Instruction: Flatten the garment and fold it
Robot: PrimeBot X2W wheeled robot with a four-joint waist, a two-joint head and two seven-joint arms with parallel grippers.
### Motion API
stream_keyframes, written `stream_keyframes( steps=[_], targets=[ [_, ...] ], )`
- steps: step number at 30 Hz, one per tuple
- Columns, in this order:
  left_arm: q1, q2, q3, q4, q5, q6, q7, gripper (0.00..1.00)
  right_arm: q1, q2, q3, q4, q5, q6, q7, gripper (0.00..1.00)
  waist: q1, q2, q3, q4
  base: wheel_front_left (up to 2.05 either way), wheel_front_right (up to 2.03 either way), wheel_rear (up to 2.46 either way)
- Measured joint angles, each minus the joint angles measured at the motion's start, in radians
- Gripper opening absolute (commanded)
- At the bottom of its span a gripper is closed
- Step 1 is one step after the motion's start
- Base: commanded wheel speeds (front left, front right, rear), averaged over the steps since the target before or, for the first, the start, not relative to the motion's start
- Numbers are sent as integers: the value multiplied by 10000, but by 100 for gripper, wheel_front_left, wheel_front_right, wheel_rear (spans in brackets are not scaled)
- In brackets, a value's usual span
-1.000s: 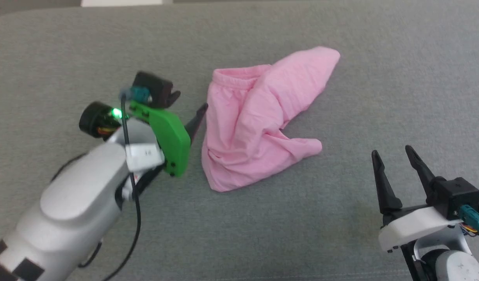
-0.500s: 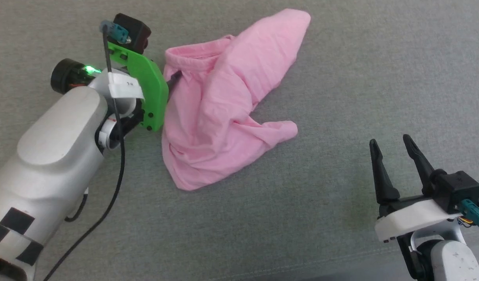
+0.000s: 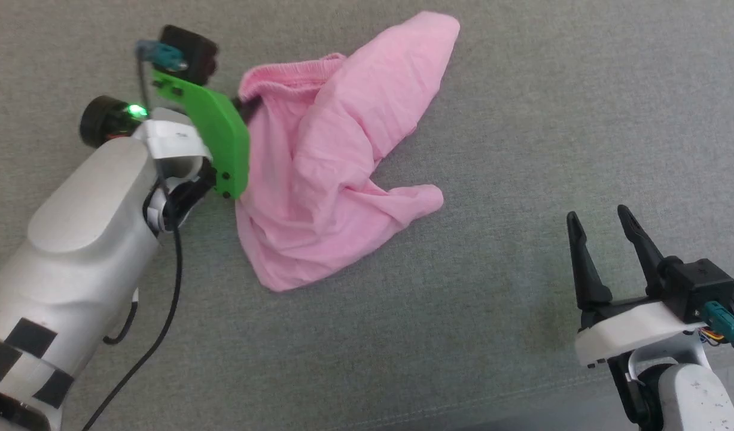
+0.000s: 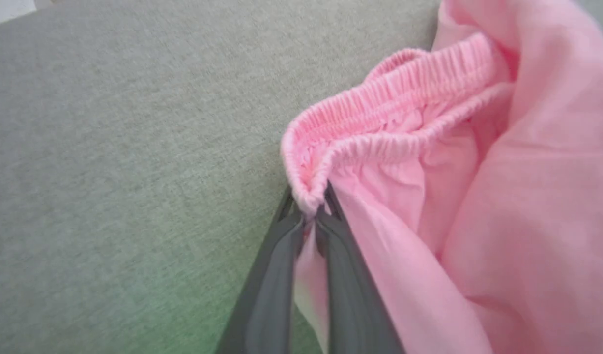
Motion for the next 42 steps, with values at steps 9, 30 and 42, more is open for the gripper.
stream_keyframes(
  steps=[9, 30, 42],
  targets=[
    [1473, 715, 1310, 21, -251, 1847, -2027, 0, 226, -6, -150, -88, -238, -2, 516, 100, 0, 0, -1040, 712, 0, 0, 0],
    [6231, 995, 1313, -2562, -1062, 4023, -3170, 100, 890, 2, 38, -581, -205, -2, 1312, 100, -2, 1, -2989, 2533, 0, 0, 0],
    [6256, 1509, 1273, -4520, 2424, 4123, -5536, 100, 1197, -21, -73, -892, -186, -2, 1647, 100, -2, 0, -3383, 3073, 0, 0, 0]
  ],
)
